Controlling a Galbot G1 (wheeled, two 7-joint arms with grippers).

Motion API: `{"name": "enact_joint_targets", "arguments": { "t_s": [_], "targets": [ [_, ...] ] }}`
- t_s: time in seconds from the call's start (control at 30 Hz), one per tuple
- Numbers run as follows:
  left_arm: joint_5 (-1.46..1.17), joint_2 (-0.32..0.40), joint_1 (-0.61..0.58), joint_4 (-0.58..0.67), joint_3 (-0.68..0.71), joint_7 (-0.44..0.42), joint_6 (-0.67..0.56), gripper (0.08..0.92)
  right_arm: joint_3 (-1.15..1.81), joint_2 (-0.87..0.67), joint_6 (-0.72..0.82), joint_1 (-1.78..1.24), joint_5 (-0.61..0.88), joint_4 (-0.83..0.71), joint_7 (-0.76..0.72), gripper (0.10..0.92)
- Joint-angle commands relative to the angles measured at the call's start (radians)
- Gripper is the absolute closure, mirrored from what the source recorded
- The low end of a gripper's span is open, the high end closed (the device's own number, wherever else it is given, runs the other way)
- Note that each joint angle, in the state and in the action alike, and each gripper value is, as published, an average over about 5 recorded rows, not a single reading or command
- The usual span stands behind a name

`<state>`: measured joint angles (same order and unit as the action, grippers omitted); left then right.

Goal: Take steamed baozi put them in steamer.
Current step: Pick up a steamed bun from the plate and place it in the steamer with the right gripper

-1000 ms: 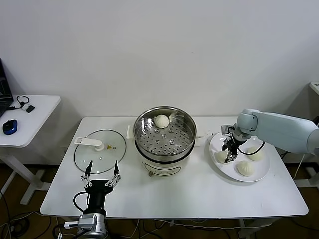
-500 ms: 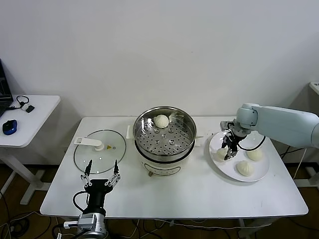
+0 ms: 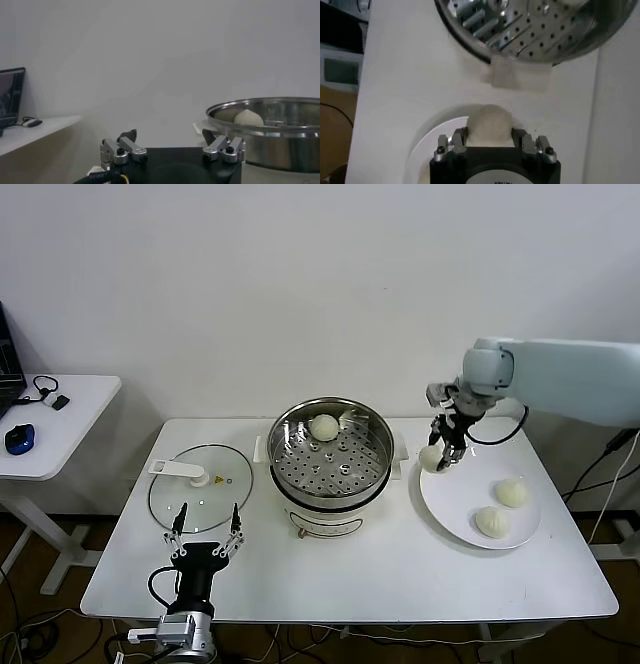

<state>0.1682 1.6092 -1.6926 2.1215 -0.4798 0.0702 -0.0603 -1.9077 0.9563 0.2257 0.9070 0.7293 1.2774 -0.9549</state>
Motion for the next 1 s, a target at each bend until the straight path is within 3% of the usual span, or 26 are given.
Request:
{"name": "enact_joint_targets", "arguments": {
  "t_s": [0.03,0.23,1.0],
  "targets": [
    [-0.001,0.034,-0.006,0.014,0.005,-0.005,0.005,0.177,-0.096,0.111,0.034,0.327,0.244,0.169,-0.003,0.423],
    [-0.005,0.031,-0.007,0.019,0.005,-0.008,0.004,0.177,-0.033,0.188,0.066,0.270,0.284,0.138,0.027,0.423],
    [-0.007,0.026,-0.008,0.024,-0.005,-0.009,0.009,0.177,0.181,0.502,0.115,-0.181,0.211,-0.256,0.093,0.421]
  ]
}}
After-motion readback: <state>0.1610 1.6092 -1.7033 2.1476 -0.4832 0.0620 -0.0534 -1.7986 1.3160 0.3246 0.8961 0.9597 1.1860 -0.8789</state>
